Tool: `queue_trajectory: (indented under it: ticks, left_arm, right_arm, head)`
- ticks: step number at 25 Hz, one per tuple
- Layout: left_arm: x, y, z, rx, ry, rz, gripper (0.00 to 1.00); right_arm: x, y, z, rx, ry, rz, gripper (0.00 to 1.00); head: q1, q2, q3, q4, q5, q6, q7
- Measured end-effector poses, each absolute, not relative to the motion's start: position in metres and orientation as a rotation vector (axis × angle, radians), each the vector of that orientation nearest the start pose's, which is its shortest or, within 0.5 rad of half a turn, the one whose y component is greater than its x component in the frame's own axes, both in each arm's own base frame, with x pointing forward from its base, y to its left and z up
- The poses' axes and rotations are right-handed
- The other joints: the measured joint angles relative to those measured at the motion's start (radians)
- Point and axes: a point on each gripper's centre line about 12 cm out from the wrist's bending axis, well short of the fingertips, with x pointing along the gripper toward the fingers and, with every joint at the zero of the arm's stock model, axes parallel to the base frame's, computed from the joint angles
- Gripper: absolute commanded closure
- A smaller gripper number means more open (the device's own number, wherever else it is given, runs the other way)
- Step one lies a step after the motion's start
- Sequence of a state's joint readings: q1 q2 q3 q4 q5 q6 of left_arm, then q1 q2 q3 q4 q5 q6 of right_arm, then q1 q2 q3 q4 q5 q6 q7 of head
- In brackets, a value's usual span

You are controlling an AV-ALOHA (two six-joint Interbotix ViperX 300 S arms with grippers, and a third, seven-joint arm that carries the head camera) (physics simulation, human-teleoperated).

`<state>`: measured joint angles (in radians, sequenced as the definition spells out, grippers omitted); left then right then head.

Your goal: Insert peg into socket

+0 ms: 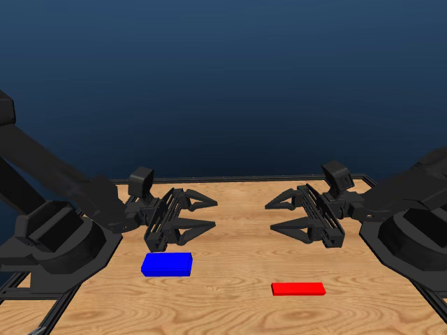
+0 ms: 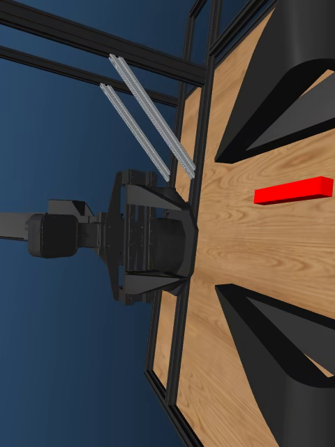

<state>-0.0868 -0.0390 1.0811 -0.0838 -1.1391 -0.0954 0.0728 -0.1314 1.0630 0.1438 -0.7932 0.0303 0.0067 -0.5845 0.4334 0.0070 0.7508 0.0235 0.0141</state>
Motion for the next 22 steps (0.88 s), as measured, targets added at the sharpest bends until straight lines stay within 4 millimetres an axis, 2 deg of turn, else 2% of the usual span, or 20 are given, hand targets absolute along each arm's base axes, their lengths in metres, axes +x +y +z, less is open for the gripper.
queue_trajectory:
  ticks: [3, 10, 17, 22]
  left_arm:
    - [0.305, -0.02, 0.171, -0.196, -0.014, 0.031, 0.0]
    - [0.273, -0.027, 0.123, -0.332, 0.272, 0.097, 0.0]
    - [0.248, -0.038, 0.093, -0.428, 0.44, 0.109, 0.0]
    - [0.229, -0.037, 0.069, -0.461, 0.537, 0.154, 0.0]
  right_arm:
    - [0.317, 0.015, 0.173, 0.122, 0.155, -0.027, 0.0]
    - [0.32, 0.021, 0.16, 0.139, 0.195, -0.014, 0.0]
    - [0.32, 0.028, 0.157, 0.149, 0.211, -0.001, 0.0]
    - [0.321, 0.035, 0.158, 0.149, 0.221, 0.012, 0.0]
  head:
    - [-0.005, 0.015, 0.0, 0.0, 0.01, 0.003, 0.015]
    - [-0.014, 0.058, 0.0, 0.003, 0.016, 0.018, 0.047]
    - [-0.005, 0.088, -0.003, 0.009, 0.015, 0.034, 0.039]
    - [0.006, 0.106, -0.01, 0.012, 0.011, 0.042, 0.019]
